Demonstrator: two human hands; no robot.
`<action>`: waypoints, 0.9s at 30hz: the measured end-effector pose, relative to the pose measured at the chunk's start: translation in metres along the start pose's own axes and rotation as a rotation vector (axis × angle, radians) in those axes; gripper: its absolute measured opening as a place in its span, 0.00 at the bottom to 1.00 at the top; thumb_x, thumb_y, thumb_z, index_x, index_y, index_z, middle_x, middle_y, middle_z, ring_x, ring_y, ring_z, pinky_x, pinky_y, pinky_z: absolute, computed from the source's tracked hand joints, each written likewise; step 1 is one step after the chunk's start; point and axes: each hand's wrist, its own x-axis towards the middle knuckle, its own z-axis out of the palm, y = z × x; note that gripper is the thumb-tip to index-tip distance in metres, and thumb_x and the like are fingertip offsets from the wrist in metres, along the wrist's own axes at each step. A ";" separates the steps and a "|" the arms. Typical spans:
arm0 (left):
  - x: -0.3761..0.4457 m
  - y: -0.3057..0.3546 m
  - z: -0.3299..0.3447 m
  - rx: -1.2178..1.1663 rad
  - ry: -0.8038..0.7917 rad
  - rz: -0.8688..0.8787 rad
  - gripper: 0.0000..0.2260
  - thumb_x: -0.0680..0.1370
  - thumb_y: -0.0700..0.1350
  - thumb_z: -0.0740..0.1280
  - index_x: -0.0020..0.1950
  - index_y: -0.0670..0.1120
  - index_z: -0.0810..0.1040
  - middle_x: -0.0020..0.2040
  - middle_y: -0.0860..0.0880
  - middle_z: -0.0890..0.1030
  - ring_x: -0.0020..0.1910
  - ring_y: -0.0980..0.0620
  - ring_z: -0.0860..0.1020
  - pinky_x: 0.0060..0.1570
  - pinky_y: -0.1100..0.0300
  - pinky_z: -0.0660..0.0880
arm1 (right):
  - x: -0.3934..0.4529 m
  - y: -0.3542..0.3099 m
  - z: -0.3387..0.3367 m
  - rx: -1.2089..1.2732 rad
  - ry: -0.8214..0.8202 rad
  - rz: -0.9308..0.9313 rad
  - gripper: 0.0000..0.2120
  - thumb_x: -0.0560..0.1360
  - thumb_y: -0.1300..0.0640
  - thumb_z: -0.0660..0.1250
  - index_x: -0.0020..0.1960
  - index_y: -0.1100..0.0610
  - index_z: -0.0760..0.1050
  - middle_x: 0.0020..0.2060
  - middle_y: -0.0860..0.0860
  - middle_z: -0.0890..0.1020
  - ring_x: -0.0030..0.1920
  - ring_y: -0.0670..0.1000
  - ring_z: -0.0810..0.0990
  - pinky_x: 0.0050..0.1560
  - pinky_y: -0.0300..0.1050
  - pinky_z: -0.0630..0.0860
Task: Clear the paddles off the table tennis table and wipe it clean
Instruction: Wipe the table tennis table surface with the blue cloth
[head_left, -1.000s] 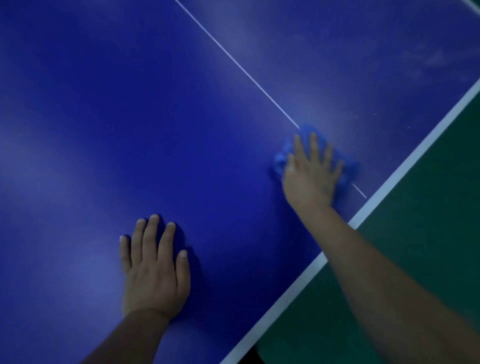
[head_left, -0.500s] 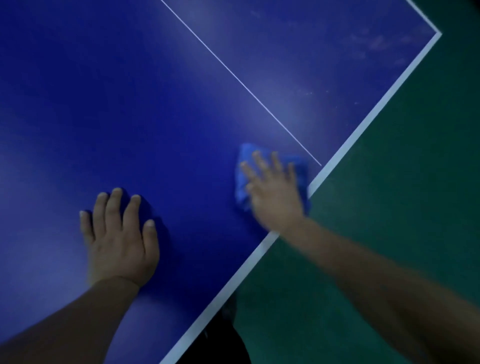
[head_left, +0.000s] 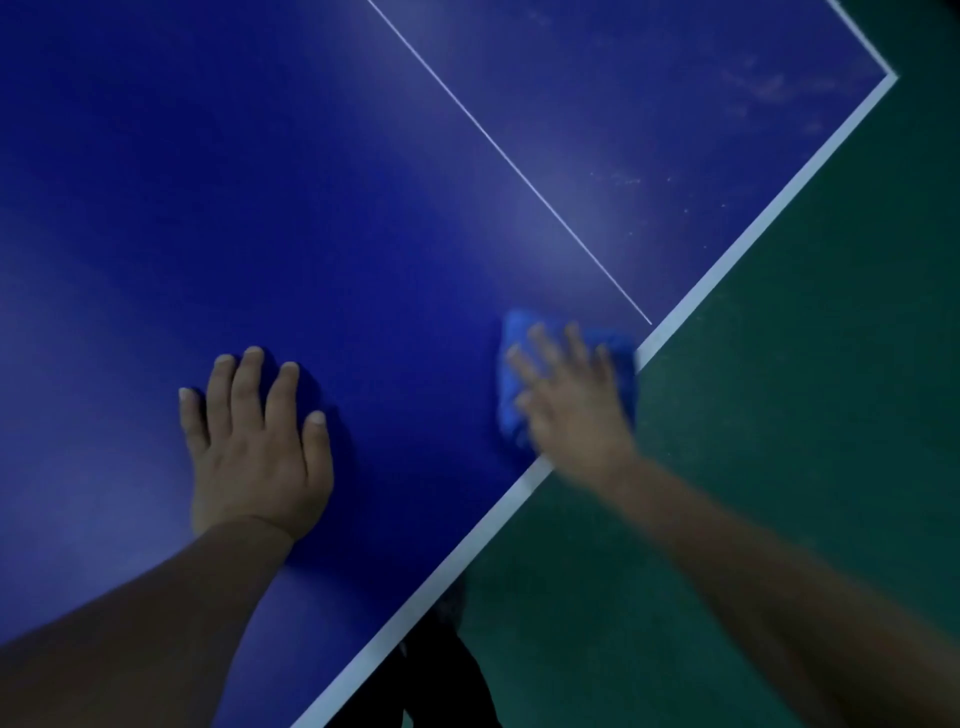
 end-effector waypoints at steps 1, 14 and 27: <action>0.000 0.000 0.000 0.004 -0.001 0.002 0.28 0.81 0.55 0.49 0.75 0.41 0.66 0.78 0.40 0.59 0.80 0.41 0.51 0.77 0.39 0.42 | 0.024 0.026 -0.006 0.016 -0.019 0.161 0.27 0.81 0.46 0.48 0.79 0.48 0.58 0.79 0.53 0.61 0.77 0.64 0.58 0.71 0.72 0.58; 0.000 0.000 -0.002 0.037 -0.016 0.004 0.27 0.80 0.54 0.50 0.75 0.41 0.66 0.78 0.40 0.60 0.79 0.40 0.52 0.77 0.39 0.42 | 0.014 0.018 -0.026 0.048 -0.219 -0.011 0.34 0.77 0.30 0.39 0.80 0.41 0.48 0.80 0.43 0.47 0.80 0.53 0.42 0.77 0.60 0.48; -0.001 0.009 0.000 0.119 0.050 -0.026 0.28 0.79 0.53 0.51 0.72 0.38 0.71 0.75 0.37 0.66 0.77 0.37 0.60 0.75 0.38 0.49 | 0.088 -0.046 -0.025 0.100 -0.037 -0.142 0.29 0.82 0.42 0.45 0.81 0.52 0.52 0.81 0.50 0.49 0.80 0.55 0.43 0.78 0.60 0.43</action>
